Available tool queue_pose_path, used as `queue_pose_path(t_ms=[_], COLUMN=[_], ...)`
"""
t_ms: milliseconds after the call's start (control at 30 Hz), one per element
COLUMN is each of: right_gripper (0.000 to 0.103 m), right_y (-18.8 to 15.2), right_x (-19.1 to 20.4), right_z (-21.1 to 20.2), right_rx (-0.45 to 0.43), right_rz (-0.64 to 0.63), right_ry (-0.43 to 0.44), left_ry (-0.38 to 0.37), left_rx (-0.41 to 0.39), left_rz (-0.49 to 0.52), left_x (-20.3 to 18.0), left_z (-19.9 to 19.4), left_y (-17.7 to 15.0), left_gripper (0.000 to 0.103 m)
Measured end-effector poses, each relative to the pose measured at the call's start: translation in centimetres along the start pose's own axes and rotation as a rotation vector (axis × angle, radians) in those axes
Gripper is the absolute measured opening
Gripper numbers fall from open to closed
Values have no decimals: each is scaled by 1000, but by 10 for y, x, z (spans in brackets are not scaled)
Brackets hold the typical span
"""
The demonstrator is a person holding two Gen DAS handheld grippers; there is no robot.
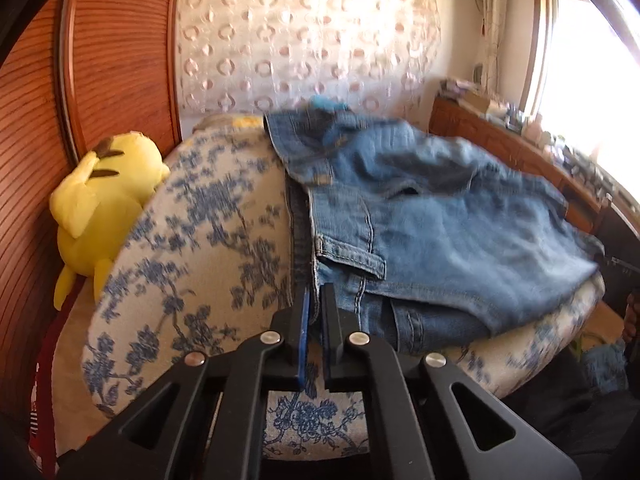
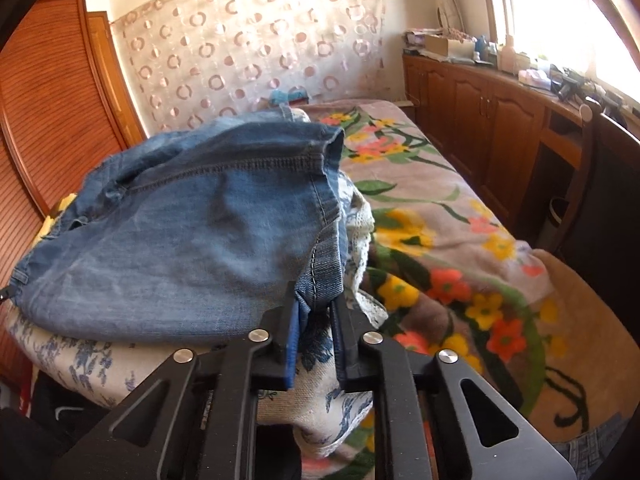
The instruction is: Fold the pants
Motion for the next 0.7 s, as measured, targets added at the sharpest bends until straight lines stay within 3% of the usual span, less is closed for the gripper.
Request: queue_pose_path(t_ms=[400,700], right_gripper=[6,6], right_y=[48,70], right_x=[22,48], right_z=[-37,-77], right_rx=[-91,-109], right_rz=[-89,-172], right_ry=[43,131], left_ry=[22,62], left_rx=[-140,-155], left_rz=[7,9], left_x=[10,33], left_z=[-51,-68], left_y=[55,65], left_gripper=[0,0])
Point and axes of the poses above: each gripper's, at about its wrist camera, not at the fingertips, and z roughly the way its jaws point, x to its left, y to its top, the point moved 4 cm from there along z, roughly the way its jaws point, and after that the axes turned 14 degrees about -x, right-handed, at the moved point
